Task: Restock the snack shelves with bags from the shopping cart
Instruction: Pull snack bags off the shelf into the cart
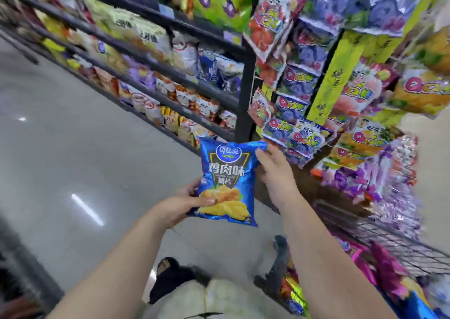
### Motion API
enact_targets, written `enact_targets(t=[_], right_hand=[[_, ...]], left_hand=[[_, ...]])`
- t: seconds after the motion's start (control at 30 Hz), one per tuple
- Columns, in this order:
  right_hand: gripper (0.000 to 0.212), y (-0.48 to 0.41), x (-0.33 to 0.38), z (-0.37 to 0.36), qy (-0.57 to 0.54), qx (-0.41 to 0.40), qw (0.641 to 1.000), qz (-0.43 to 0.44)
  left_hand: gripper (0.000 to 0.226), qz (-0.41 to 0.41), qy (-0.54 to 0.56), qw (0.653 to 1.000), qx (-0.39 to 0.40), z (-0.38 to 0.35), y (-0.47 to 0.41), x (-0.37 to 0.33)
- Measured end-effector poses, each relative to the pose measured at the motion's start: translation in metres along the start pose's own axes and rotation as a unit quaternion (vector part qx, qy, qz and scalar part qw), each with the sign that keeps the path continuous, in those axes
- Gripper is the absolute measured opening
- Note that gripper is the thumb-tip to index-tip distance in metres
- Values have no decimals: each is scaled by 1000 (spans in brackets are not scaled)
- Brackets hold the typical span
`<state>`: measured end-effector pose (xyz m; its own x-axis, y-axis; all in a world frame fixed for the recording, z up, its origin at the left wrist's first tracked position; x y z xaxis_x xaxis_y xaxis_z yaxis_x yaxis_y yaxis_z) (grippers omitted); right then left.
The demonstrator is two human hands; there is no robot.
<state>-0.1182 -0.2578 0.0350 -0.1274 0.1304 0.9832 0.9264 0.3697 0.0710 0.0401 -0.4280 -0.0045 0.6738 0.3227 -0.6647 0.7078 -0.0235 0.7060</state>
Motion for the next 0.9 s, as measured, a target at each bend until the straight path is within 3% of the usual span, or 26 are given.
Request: enact_targets(t=[0.1,0.2,0.33,0.43,0.63,0.8,0.9], right_hand=[[60,-19,-25,-71,-12,124,988,-91],[72,-37,-41,-142,16,201,969,-147],[47,-72,-45,-252,20,279,953,-119],[45,-101,-41,-334,-13,267,961,-77],[38,-161,-25,-458,-26,256,965,-55],[38,-224,-7,-534,-29,278,960,-27],[40,-273,5,-580,-42,291,956,-2]], left_hand=[[107,-26,55,998,-28,67,10,-14],[111,-47,75,994,-63,140,22,-38],[104,-72,94,987,-105,246,43,-84],[92,-105,116,977,-145,313,57,-118],[91,-157,149,950,-224,408,76,-179],[51,-194,164,916,-311,477,67,-239],[42,-216,155,902,-339,520,60,-292]])
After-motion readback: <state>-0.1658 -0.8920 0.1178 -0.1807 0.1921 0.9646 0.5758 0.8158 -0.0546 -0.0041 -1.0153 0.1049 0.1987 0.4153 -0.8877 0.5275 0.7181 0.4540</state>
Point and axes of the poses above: each hand's wrist, its own y-axis away from the middle knuckle, its own z-axis out of the back of the hand, x = y × z, the point moved 1 cm from there along -y, towards the middle knuckle, and after that the axes turned 14 degrees about z, right-handed, at the moved point
